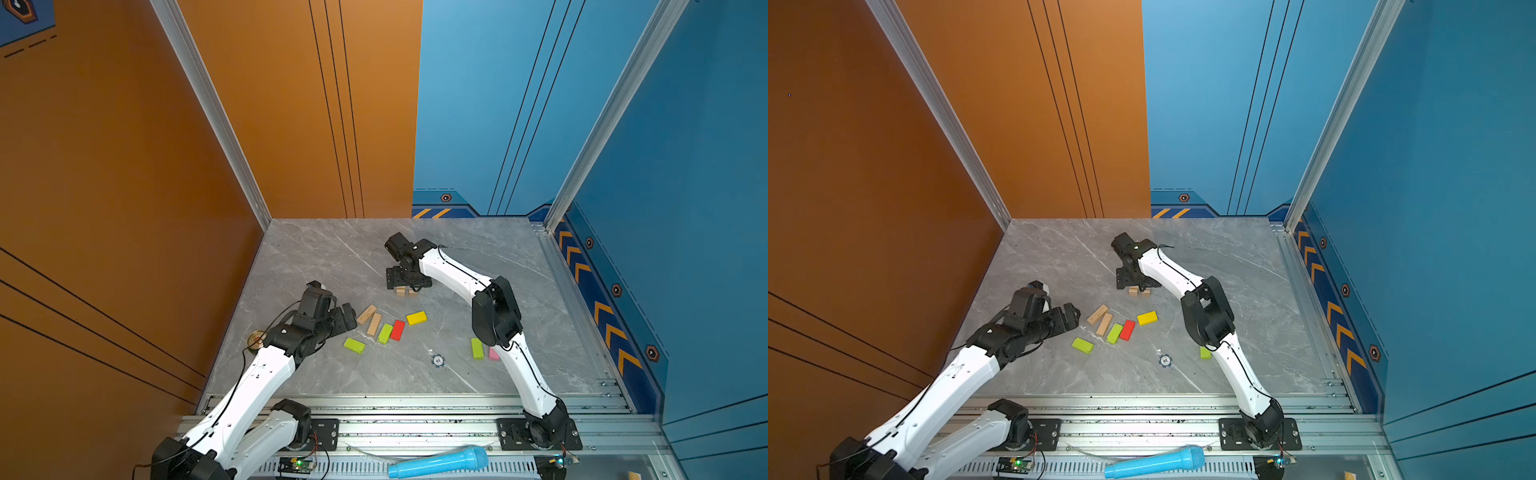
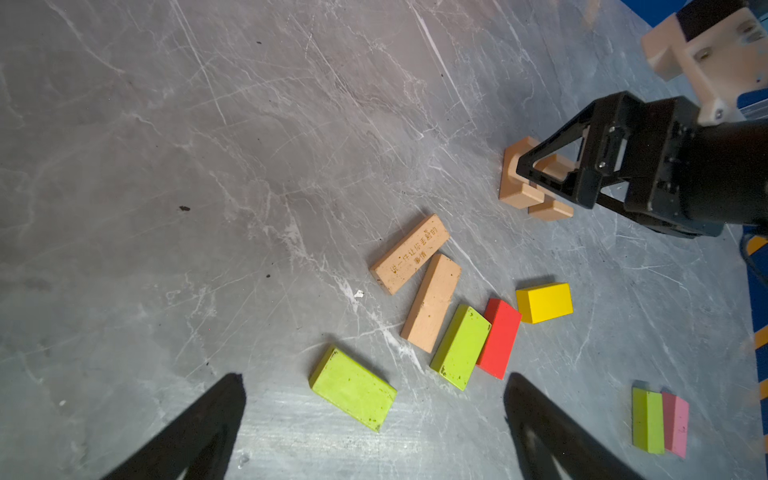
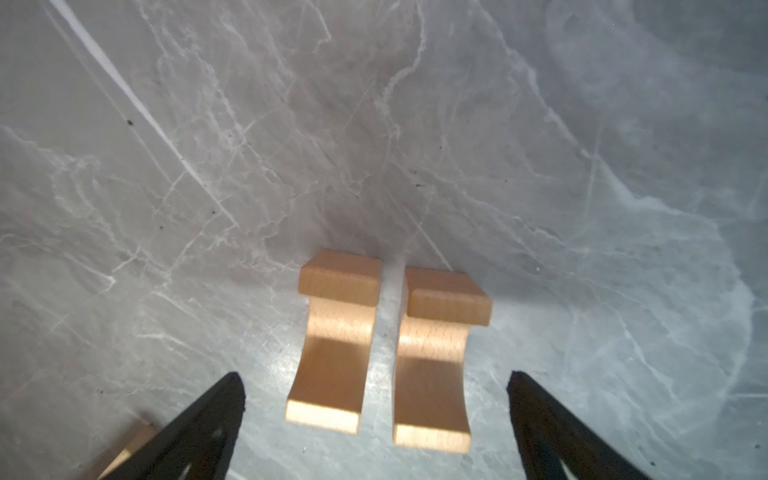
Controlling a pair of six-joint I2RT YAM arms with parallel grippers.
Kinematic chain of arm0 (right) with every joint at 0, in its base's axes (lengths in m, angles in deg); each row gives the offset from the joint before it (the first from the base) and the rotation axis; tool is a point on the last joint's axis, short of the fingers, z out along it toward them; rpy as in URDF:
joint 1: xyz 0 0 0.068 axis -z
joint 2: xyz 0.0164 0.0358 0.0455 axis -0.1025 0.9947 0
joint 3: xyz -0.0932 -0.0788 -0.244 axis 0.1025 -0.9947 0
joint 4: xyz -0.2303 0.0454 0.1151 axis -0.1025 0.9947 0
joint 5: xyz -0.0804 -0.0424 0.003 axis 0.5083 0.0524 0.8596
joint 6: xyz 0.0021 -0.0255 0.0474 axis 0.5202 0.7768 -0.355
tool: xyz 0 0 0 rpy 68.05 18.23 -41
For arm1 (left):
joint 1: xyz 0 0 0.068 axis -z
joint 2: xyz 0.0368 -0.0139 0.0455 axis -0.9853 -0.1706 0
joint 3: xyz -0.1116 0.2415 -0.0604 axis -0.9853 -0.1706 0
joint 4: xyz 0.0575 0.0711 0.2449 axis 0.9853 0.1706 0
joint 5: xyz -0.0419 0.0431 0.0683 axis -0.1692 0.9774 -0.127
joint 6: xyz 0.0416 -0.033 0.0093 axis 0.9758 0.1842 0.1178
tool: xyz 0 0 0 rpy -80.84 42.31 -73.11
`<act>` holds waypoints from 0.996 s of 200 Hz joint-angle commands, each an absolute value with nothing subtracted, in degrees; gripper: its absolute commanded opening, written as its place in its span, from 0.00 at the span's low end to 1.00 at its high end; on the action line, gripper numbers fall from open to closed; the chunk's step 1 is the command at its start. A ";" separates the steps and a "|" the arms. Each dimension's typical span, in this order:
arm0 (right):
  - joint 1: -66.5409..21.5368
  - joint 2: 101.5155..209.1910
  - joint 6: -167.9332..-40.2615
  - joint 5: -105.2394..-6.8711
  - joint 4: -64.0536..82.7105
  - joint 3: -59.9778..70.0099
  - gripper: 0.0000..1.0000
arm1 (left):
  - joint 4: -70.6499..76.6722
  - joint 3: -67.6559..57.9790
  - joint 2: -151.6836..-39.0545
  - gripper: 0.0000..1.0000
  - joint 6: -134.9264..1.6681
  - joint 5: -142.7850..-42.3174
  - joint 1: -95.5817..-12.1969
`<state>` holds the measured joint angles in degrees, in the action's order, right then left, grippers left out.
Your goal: Build the wood block tower
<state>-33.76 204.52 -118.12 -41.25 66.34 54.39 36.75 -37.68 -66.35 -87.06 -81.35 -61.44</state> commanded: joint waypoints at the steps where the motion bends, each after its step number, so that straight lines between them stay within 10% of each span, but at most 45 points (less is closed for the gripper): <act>1: -35.88 196.76 -113.96 -41.21 68.02 54.26 1.00 | 39.28 -39.17 -64.09 0.99 -86.35 -82.31 -61.90; 199: -46.16 209.83 -107.31 -51.58 67.62 62.37 1.00 | 46.59 -47.80 -48.91 0.98 -94.85 -77.73 -54.47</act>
<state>-45.28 208.19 -102.74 -52.02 66.67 60.10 45.16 -47.95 -48.49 -94.53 -79.67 -54.99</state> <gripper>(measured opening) 0.999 0.979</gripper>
